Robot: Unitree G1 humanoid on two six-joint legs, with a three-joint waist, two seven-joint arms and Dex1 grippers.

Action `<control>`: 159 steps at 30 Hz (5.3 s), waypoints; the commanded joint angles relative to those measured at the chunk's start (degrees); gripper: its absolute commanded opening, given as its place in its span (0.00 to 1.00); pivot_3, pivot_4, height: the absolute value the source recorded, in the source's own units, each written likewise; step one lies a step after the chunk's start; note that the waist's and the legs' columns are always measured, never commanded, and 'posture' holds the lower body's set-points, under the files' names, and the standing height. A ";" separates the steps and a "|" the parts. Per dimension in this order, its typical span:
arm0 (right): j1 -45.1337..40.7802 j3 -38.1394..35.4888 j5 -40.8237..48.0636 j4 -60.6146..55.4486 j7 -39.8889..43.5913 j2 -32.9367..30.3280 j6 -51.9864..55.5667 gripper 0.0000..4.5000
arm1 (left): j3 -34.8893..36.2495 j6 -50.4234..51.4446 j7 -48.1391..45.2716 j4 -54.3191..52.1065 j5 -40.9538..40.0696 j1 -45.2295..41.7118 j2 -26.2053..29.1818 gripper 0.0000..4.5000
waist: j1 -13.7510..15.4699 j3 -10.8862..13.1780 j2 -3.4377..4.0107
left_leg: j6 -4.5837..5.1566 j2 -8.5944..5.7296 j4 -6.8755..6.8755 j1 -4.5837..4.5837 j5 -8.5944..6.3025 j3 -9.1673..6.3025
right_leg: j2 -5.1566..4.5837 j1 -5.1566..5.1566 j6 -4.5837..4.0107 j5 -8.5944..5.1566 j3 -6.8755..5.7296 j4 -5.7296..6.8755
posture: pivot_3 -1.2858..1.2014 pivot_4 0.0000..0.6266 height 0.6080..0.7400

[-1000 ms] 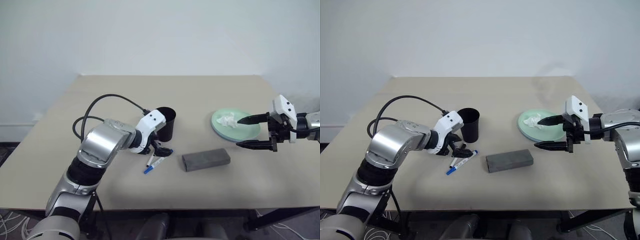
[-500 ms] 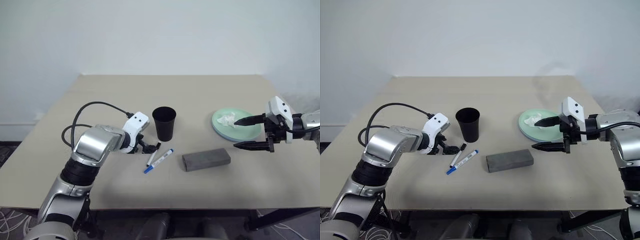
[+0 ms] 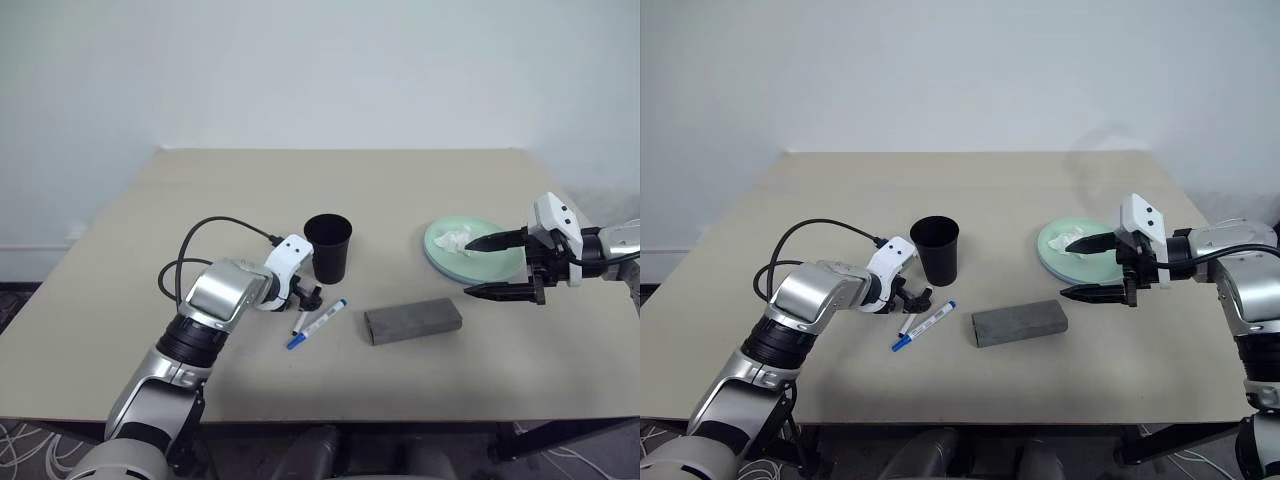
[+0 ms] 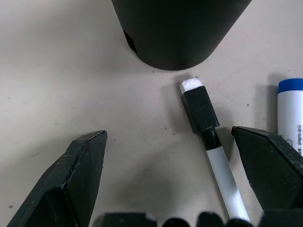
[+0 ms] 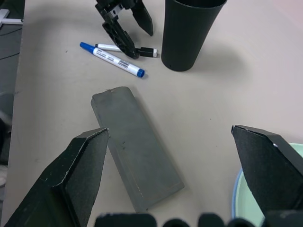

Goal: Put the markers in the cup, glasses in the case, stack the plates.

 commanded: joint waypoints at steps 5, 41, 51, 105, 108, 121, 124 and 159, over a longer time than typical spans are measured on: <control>-0.52 -1.73 1.24 -2.18 -0.69 -0.20 0.40 1.00 | 0.21 -0.62 1.94 1.11 1.04 -1.53 -0.26 0.80 | -0.02 0.00 0.00 | 0.00 0.00 0.03 0.00 0.00 0.00 | 0.00 0.04 -0.01 0.00 -0.01 0.00 | 0.52 0.00 0.86; -2.13 -0.87 0.92 -0.60 -0.05 0.28 -0.56 1.00 | 28.43 -21.66 -19.54 -1.10 -19.70 1.32 12.29 0.04 | 0.61 0.00 -0.01 | -0.01 0.01 -0.13 -0.06 0.00 0.06 | 0.05 -0.23 -0.12 0.05 0.01 0.04 | 0.52 0.00 0.86; -2.24 -1.32 1.15 -1.28 -0.64 0.80 -0.17 1.00 | 33.00 -27.56 -12.24 2.32 -24.23 -5.23 -0.50 0.04 | 0.89 -0.03 -0.06 | -0.02 0.01 0.03 -0.05 0.01 0.13 | 0.00 -0.16 -0.03 0.18 0.03 0.01 | 0.52 0.00 0.86; -1.11 -2.38 3.48 -4.19 -5.21 2.48 1.77 1.00 | 19.63 -46.33 -15.23 8.02 -12.96 -4.09 -10.28 0.99 | 0.87 -0.02 -0.22 | 0.03 0.04 0.24 -0.10 -0.01 0.08 | 0.03 0.09 0.22 0.48 -0.18 -0.33 | 0.52 0.00 0.86; -1.10 -2.34 3.40 -4.03 -5.17 2.53 1.64 1.00 | 15.46 -29.85 -20.92 -3.81 -18.47 -2.81 -1.47 0.99 | 0.79 -0.03 -0.20 | 0.03 0.05 0.22 -0.10 -0.01 0.08 | 0.08 0.04 0.21 0.48 -0.15 -0.31 | 0.52 0.00 0.86; -1.99 -1.59 3.08 -3.25 -4.74 3.21 1.47 1.00 | -3.56 -12.72 -16.11 -15.51 -9.95 0.21 11.10 0.99 | 0.91 0.05 -0.18 | -0.03 0.02 -1.05 -0.05 0.02 1.12 | 0.12 -0.40 0.12 0.44 0.90 0.25 | 0.52 0.00 0.86; -1.98 -1.57 3.11 -3.32 -4.73 3.21 1.52 1.00 | -6.96 -10.17 -13.48 -13.68 -7.52 -0.60 9.09 0.99 | 0.69 0.02 0.10 | -0.24 0.51 -0.16 -0.19 -0.07 2.02 | -1.14 -1.00 -0.29 0.69 0.61 0.08 | 0.52 0.00 0.86; -0.52 -2.24 3.92 -5.26 -4.95 3.03 2.05 1.00 | -13.39 0.71 -1.25 0.37 1.78 -5.04 -0.10 0.02 | -2.15 -0.05 0.12 | -1.51 0.81 1.52 0.99 -3.23 -0.87 | 0.21 1.01 0.39 0.59 -0.78 0.02 | 0.52 0.00 0.86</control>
